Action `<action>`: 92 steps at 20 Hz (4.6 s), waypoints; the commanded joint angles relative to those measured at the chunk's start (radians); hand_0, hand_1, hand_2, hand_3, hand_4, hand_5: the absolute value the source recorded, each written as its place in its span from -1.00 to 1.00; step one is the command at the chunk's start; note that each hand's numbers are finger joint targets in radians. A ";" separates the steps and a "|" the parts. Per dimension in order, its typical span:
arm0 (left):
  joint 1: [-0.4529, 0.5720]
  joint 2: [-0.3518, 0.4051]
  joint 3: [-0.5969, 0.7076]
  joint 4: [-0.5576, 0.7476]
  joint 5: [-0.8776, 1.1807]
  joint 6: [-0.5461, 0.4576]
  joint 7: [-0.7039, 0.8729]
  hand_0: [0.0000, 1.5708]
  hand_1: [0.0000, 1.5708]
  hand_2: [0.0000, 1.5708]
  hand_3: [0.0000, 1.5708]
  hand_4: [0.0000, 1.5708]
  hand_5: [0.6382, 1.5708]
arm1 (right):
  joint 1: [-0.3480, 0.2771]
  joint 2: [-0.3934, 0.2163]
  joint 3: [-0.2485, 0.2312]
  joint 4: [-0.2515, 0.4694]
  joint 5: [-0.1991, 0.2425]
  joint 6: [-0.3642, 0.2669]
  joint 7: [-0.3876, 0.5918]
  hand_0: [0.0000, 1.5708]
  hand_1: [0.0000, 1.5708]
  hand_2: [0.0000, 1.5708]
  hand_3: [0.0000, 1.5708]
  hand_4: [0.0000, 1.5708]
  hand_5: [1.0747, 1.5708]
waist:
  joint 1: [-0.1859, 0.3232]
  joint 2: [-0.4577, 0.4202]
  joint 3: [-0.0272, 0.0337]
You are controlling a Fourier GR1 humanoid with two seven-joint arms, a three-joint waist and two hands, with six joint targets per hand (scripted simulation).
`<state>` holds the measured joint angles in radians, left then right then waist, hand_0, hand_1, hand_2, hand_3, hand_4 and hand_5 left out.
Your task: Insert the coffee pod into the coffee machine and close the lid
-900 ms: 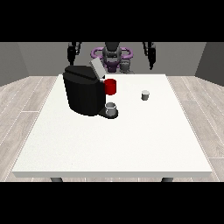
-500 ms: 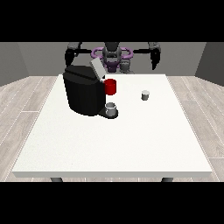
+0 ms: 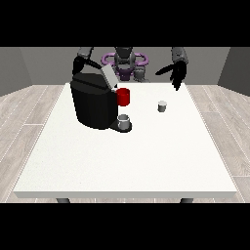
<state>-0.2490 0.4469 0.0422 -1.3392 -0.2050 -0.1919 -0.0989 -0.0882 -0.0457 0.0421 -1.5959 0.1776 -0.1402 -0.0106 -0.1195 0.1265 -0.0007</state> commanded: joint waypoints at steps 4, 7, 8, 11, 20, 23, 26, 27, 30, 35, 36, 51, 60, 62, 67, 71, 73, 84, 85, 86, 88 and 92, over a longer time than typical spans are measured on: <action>-0.103 0.060 -0.013 0.177 -0.108 -0.023 0.005 -1.00 -1.00 -1.00 -1.00 -1.00 1.00 | -0.008 0.044 0.097 -0.006 0.031 -0.072 -0.008 -1.00 -1.00 -1.00 -1.00 -1.00 1.00 | -0.051 0.068 0.0006; -0.187 0.095 0.009 0.266 -0.128 -0.038 -0.036 -1.00 -1.00 -1.00 -1.00 -1.00 1.00 | -0.086 0.045 0.070 -0.003 0.033 -0.054 0.043 -1.00 -1.00 -1.00 -1.00 -1.00 1.00 | -0.062 0.131 0.0002; -0.206 0.094 0.001 0.275 -0.131 -0.063 -0.020 -1.00 -1.00 -1.00 -1.00 -1.00 1.00 | -0.121 0.040 0.048 0.015 0.049 -0.059 0.097 -1.00 -1.00 -1.00 -1.00 -1.00 1.00 | -0.040 0.113 0.0003; -0.215 0.081 -0.004 0.362 -0.182 -0.013 -0.077 -1.00 -1.00 -1.00 -1.00 -1.00 1.00 | -0.073 0.037 0.067 0.023 0.051 -0.042 0.032 -1.00 -1.00 -1.00 -1.00 -1.00 1.00 | -0.070 0.150 0.0002; -0.291 -0.005 -0.044 0.476 -0.332 0.150 -0.126 0.20 0.20 0.23 -0.15 -1.00 1.00 | -0.154 0.039 0.008 0.117 0.008 -0.035 0.070 -1.00 -1.00 -1.00 -1.00 -1.00 1.00 | -0.036 0.132 0.0003; -0.290 -0.001 -0.075 0.484 -0.409 0.224 -0.123 0.13 0.13 0.23 0.04 -0.51 1.00 | -0.134 0.032 0.037 0.126 0.009 -0.004 0.025 -1.00 -1.00 -1.00 -1.00 -1.00 1.00 | -0.052 0.132 0.0003; -0.334 0.026 -0.087 0.499 -0.447 0.227 -0.170 0.32 0.32 0.41 0.16 -0.41 1.00 | -0.191 0.015 -0.010 0.194 -0.002 -0.014 -0.013 -1.00 -1.00 -1.00 -1.00 -1.00 1.00 | -0.033 0.189 0.0005; -0.332 0.024 -0.120 0.504 -0.484 0.202 -0.114 0.20 0.20 0.32 0.11 -0.45 1.00 | -0.163 0.045 0.027 0.197 0.021 -0.033 0.008 -1.00 -1.00 -1.00 -1.00 -1.00 1.00 | -0.037 0.137 0.0007; -0.308 0.054 -0.139 0.553 -0.522 0.180 -0.151 -0.04 -0.04 0.21 0.03 -0.57 1.00 | -0.137 0.032 0.012 0.199 -0.006 -0.003 0.014 -1.00 -1.00 -1.00 -1.00 -1.00 1.00 | -0.047 0.118 0.0006; -0.320 0.009 -0.204 0.591 -0.605 0.129 -0.077 -0.04 -0.04 0.18 -0.02 -0.56 1.00 | -0.149 0.034 0.001 0.254 -0.029 0.007 -0.009 -1.00 -1.00 -1.00 -1.00 -1.00 1.00 | -0.044 0.079 0.0008; -0.362 0.042 -0.153 0.653 -0.593 0.175 -0.138 -0.05 -0.05 0.20 0.03 -0.53 1.00 | -0.172 0.039 0.034 0.221 0.013 -0.012 -0.041 -1.00 -1.00 -1.00 -1.00 -1.00 1.00 | -0.065 0.157 0.0002; -0.500 -0.040 -0.073 0.662 -0.528 0.035 -0.197 0.85 0.85 0.83 0.73 -0.34 1.00 | -0.172 0.006 -0.018 0.352 0.030 -0.062 0.006 -1.00 -1.00 -1.00 -1.00 -1.00 1.00 | -0.018 0.054 0.0007; -0.594 -0.072 -0.094 0.610 -0.539 -0.138 -0.110 0.81 0.81 0.78 0.70 -0.32 1.00 | -0.201 -0.014 -0.046 0.420 0.017 -0.034 0.046 -1.00 -1.00 -1.00 -1.00 -1.00 1.00 | -0.004 -0.063 0.0010; -0.622 -0.080 -0.097 0.568 -0.539 -0.174 -0.100 0.79 0.79 0.78 0.71 -0.24 1.00 | -0.164 0.014 -0.057 0.496 0.010 -0.060 -0.095 -1.00 -1.00 -1.00 -1.00 -1.00 1.00 | 0.022 -0.041 0.0013; -0.618 -0.101 -0.075 0.595 -0.554 -0.162 -0.051 0.69 0.69 0.72 0.68 -0.25 1.00 | -0.140 0.024 0.003 0.389 0.031 -0.031 0.012 -1.00 -1.00 -1.00 -1.00 -1.00 1.00 | -0.049 -0.085 0.0006; -0.749 -0.093 -0.038 0.561 -0.514 -0.250 -0.023 0.80 0.80 0.81 0.75 -0.32 1.00 | -0.232 0.027 -0.061 0.441 -0.015 -0.041 -0.021 -1.00 -1.00 -1.00 -1.00 -1.00 1.00 | -0.030 -0.047 0.0011; -0.759 -0.078 0.006 0.592 -0.494 -0.242 -0.009 0.25 0.25 0.53 0.75 -0.35 1.00 | -0.188 0.045 -0.003 0.391 0.005 -0.066 -0.051 -1.00 -1.00 -1.00 -1.00 -1.00 1.00 | -0.072 -0.044 0.0008; -0.930 -0.010 0.077 0.640 -0.494 -0.231 0.066 0.53 0.53 0.61 0.61 -0.38 1.00 | -0.284 -0.011 -0.033 0.300 0.003 -0.014 0.008 -1.00 -1.00 -1.00 -1.00 -1.00 1.00 | -0.189 0.066 0.0008; -0.894 0.014 0.061 0.646 -0.509 -0.239 0.018 0.56 0.56 0.63 0.59 -0.39 1.00 | -0.273 0.004 -0.015 0.279 0.023 -0.036 0.029 -1.00 -1.00 -1.00 -1.00 -0.95 1.00 | -0.170 0.060 0.0006; -0.932 0.007 0.069 0.633 -0.492 -0.268 0.036 0.59 0.59 0.65 0.59 -0.39 1.00 | -0.315 -0.030 -0.076 0.318 -0.014 -0.020 0.012 -1.00 -1.00 -1.00 -1.00 -1.00 1.00 | -0.145 0.079 0.0010; -0.955 0.047 0.106 0.672 -0.482 -0.260 0.032 0.56 0.56 0.63 0.57 -0.39 1.00 | -0.299 -0.001 -0.024 0.254 0.005 -0.021 0.050 -1.00 -1.00 -1.00 -1.00 -0.66 1.00 | -0.200 0.092 0.0006; -1.003 -0.030 0.080 0.654 -0.496 -0.243 0.094 0.60 0.60 0.65 0.58 -0.37 1.00 | -0.372 -0.033 -0.088 0.307 -0.026 -0.013 0.030 -1.00 -1.00 -1.00 -1.00 -1.00 1.00 | -0.179 0.124 0.0012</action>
<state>-1.2036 0.4421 0.1212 -0.6869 -0.7001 -0.4336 -0.0423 -0.4052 -0.0611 -0.0106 -1.3048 0.1702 -0.1583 0.0224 -0.3026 0.2224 0.0002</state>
